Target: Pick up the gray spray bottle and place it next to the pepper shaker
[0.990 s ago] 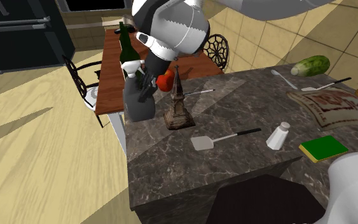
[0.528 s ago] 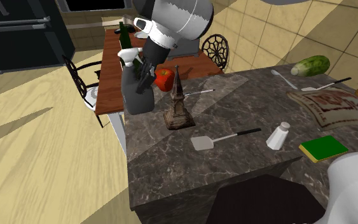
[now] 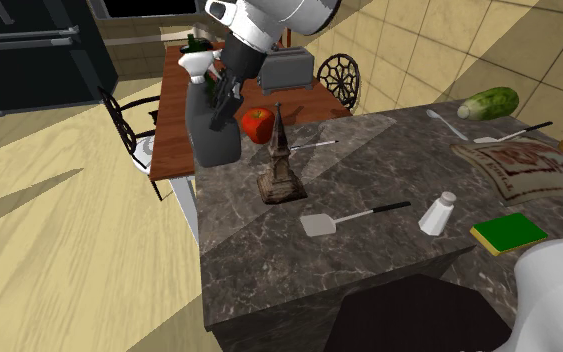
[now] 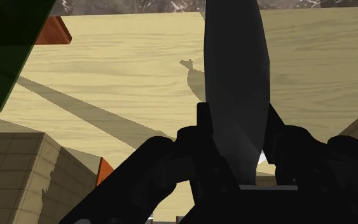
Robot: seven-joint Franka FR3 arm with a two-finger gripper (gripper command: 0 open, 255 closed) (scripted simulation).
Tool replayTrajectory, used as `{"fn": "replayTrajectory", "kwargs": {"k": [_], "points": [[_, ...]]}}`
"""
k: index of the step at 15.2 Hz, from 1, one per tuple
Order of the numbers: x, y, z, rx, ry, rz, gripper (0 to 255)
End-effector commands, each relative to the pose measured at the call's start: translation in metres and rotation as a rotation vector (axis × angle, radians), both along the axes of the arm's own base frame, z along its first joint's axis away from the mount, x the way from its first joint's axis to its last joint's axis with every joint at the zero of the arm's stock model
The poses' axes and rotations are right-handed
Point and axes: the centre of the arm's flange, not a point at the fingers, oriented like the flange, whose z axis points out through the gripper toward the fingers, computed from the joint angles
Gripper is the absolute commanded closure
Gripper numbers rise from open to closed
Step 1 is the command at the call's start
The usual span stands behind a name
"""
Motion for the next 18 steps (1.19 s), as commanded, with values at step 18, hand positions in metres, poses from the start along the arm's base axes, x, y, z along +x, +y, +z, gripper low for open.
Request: {"fn": "replayTrajectory", "kwargs": {"k": [18], "points": [[0.000,-0.001,0.101,0.000,0.000,0.000,255]]}}
